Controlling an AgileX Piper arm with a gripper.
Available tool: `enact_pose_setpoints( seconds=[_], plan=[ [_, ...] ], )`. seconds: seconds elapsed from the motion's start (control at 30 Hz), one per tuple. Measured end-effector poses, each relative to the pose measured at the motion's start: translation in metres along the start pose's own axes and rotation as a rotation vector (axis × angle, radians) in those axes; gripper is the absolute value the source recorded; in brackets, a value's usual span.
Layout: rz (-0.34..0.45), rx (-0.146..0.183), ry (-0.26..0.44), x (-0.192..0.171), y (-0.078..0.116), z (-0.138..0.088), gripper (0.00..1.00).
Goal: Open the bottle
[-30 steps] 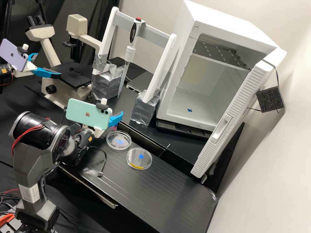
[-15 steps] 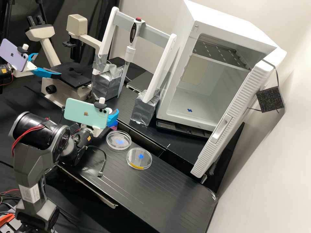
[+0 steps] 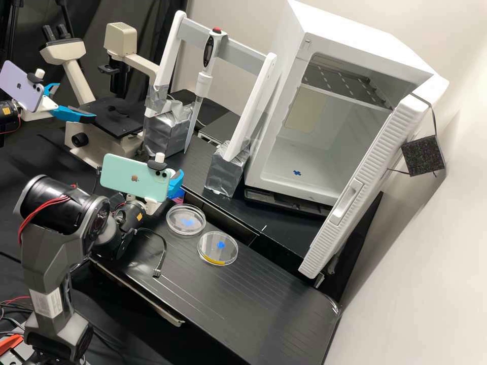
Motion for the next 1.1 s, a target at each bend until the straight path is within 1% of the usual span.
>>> enact_pose_setpoints(
  seconds=[0.27,0.53,0.67,0.83,0.9,0.97,1.03,1.07,1.1],
  plan=[
    [0.002,0.0,0.002,0.0,0.001,-0.001,0.0],
    [0.054,0.002,0.025,-0.006,0.014,-0.006,0.0],
    [0.068,0.001,0.037,-0.008,0.018,-0.008,0.0],
    [0.079,0.015,0.042,-0.017,0.022,-0.008,0.0],
    [0.083,0.029,0.043,-0.022,0.023,-0.007,0.0],
    [0.088,0.03,0.04,-0.029,0.023,-0.005,0.0],
    [0.096,0.037,0.044,-0.038,0.024,-0.003,0.0],
    [0.099,0.048,0.045,-0.044,0.023,-0.001,0.0],
    [0.093,0.049,0.052,-0.05,0.022,0.0,0.0]
  ],
)
